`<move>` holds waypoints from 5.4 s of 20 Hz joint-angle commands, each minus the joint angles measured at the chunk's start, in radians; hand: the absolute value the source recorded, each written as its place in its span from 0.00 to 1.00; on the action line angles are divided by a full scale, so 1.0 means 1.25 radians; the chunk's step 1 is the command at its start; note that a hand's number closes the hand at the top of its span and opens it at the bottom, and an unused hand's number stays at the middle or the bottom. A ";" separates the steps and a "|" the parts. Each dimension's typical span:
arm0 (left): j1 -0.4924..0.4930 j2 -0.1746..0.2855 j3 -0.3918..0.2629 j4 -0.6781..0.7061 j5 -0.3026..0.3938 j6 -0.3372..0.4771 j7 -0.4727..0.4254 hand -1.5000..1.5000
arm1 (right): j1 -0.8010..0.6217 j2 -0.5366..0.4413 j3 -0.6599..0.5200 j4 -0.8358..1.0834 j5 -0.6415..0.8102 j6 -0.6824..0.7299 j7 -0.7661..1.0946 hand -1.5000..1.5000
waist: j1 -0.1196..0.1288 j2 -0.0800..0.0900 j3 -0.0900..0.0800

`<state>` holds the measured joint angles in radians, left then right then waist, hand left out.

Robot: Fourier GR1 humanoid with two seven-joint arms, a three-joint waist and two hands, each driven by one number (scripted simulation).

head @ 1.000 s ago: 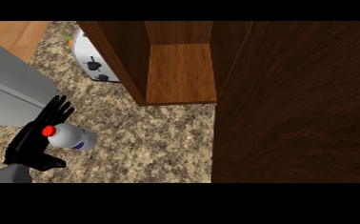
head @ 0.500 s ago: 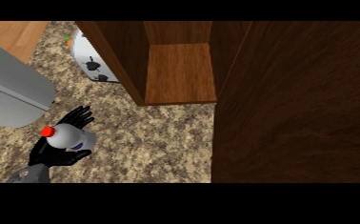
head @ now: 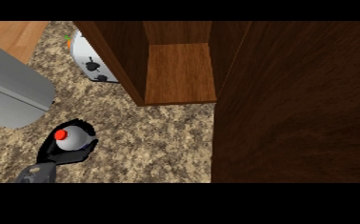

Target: Pick up the bottled water, place it into the cabinet and close the cabinet

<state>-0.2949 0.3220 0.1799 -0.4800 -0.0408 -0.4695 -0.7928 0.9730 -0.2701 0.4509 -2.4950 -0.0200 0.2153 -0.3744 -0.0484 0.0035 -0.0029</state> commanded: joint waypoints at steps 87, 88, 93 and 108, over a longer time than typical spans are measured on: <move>-0.625 -0.258 -0.311 0.053 0.503 0.721 0.086 1.00 | 0.117 -0.094 -0.110 -0.137 -0.069 0.058 -0.058 0.00 | 0.000 0.001 0.001; -0.590 -0.258 -0.318 0.045 0.505 0.694 0.078 1.00 | 0.129 -0.078 -0.083 -0.089 -0.033 0.065 -0.107 0.00 | 0.003 -0.003 0.001; -0.521 -0.258 -0.435 -0.091 0.610 0.622 0.144 1.00 | 0.063 -0.083 -0.094 -0.077 -0.044 0.051 -0.064 0.00 | 0.002 -0.002 0.001; -0.016 -0.181 -0.689 -0.600 0.620 0.611 0.176 0.00 | 0.140 -0.067 -0.015 -0.101 0.051 -0.023 -0.094 0.00 | 0.070 -0.020 0.001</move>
<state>-0.4854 0.0396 -0.6255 -1.0781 0.7477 0.2726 -0.5698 1.1186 -0.3536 0.4186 -2.4965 -0.0369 0.2203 -0.5328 0.0196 -0.0175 -0.0019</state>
